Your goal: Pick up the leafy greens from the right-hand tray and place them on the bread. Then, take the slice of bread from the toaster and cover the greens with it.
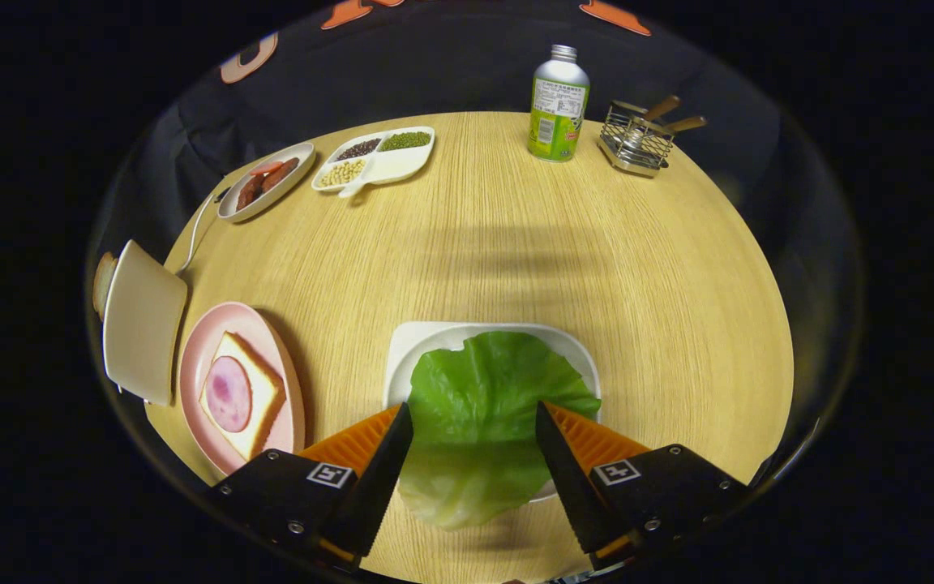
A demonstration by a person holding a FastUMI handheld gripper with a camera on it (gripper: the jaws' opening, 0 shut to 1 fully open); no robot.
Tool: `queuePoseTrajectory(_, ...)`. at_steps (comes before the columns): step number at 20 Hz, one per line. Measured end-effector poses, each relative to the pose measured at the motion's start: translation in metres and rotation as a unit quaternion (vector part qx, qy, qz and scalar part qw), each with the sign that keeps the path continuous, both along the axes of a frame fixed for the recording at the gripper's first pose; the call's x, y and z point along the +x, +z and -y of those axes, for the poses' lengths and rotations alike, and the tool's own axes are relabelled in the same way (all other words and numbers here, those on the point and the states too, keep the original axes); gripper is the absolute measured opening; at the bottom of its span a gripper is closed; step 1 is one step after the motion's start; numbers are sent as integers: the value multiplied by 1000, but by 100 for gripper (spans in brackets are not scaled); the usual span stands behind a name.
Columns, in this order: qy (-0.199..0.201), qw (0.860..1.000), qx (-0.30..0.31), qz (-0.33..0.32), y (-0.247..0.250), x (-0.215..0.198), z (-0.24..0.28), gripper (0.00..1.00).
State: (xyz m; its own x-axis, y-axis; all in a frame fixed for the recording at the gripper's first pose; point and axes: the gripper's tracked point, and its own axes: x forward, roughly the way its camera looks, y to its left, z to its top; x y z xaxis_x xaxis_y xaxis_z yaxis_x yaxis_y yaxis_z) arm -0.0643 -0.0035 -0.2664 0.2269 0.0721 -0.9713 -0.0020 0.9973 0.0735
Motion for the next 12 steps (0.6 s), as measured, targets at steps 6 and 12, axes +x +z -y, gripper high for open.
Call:
queuePoseTrajectory(6, 1, 1000, -18, 2, -5, 0, 1, 81)
queuePoseTrajectory(12, -16, 1000, -15, 12, -5, 1, 5, 30)
